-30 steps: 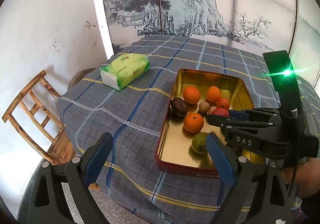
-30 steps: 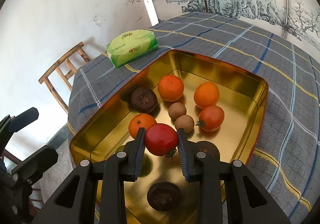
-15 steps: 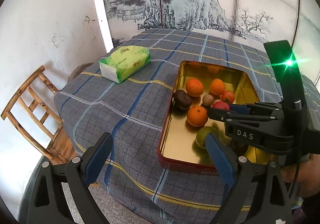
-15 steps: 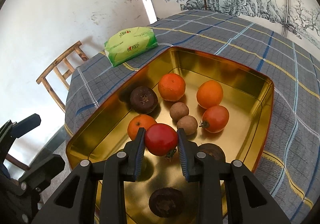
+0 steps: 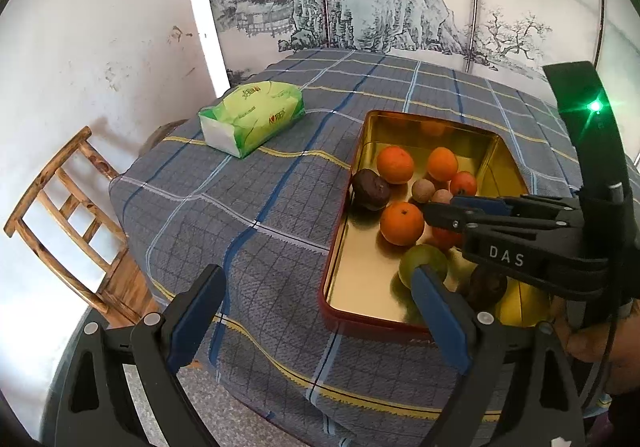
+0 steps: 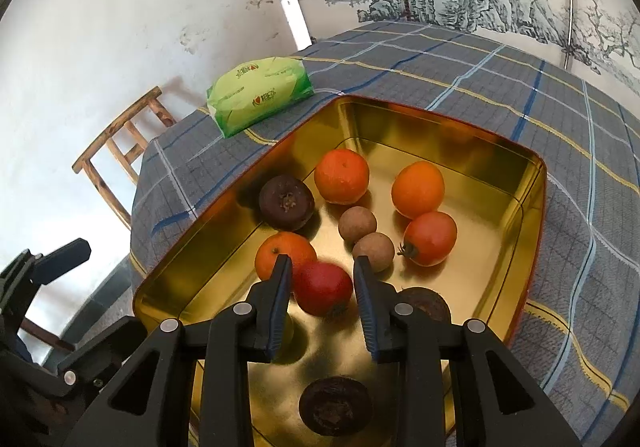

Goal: Organize fruits

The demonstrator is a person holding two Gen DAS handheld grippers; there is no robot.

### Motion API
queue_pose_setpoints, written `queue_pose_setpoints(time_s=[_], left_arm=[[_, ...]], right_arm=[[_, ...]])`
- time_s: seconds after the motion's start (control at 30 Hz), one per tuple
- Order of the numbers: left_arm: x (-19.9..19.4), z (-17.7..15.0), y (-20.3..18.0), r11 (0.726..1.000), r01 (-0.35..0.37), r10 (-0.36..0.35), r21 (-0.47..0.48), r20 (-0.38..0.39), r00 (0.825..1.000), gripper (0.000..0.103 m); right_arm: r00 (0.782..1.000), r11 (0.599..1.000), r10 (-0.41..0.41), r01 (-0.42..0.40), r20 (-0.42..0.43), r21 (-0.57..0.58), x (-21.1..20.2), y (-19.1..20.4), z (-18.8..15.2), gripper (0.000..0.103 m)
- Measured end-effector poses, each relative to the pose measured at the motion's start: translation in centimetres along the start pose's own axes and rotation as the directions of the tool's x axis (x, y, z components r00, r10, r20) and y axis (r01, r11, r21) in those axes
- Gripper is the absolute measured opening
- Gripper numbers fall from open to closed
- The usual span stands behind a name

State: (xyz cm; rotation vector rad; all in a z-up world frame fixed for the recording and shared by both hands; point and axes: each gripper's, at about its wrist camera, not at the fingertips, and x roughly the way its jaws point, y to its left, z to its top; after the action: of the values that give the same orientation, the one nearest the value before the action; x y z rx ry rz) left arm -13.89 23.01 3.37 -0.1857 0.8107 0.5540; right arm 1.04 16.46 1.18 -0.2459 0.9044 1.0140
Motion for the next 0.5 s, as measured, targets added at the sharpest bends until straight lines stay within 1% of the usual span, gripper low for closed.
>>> queue_pose_setpoints(time_s=[0.2, 0.3, 0.37, 0.4, 0.43, 0.5], left_arm=[[-0.3, 0.0, 0.2, 1.000, -0.002, 0.002, -0.018, -0.008, 1.000, 0.092], [-0.9, 0.0, 0.4, 1.000, -0.005, 0.005, -0.027, -0.006, 1.000, 0.092], [-1.7, 0.0, 0.4, 0.999, -0.009, 0.009, -0.036, 0.006, 1.000, 0.092], [-2.1, 0.0, 0.5, 0.999, -0.012, 0.012, -0.042, 0.014, 1.000, 0.092], [-2.6, 0.0, 0.5, 0.999, -0.012, 0.013, -0.051, 0.026, 1.000, 0.092], [-4.0, 0.0, 0.6, 0.998, -0.010, 0.013, -0.065, 0.053, 0.999, 0.092]], right_arm=[[1.000, 1.000, 0.001, -0.001, 0.023, 0.009, -1.0, 0.1, 0.0, 0.034], [0.997, 1.000, -0.025, 0.025, 0.068, -0.006, -2.8, 0.7, -0.2, 0.034], [0.993, 0.999, -0.041, 0.043, 0.113, -0.014, -4.5, 1.2, -0.8, 0.039], [0.989, 0.998, -0.054, 0.057, 0.140, -0.016, -5.4, 1.5, -1.1, 0.045], [0.980, 0.996, -0.076, 0.082, 0.186, -0.025, -6.9, 1.9, -1.7, 0.052], [0.963, 0.992, -0.104, 0.117, 0.248, -0.041, -8.9, 2.7, -2.5, 0.060]])
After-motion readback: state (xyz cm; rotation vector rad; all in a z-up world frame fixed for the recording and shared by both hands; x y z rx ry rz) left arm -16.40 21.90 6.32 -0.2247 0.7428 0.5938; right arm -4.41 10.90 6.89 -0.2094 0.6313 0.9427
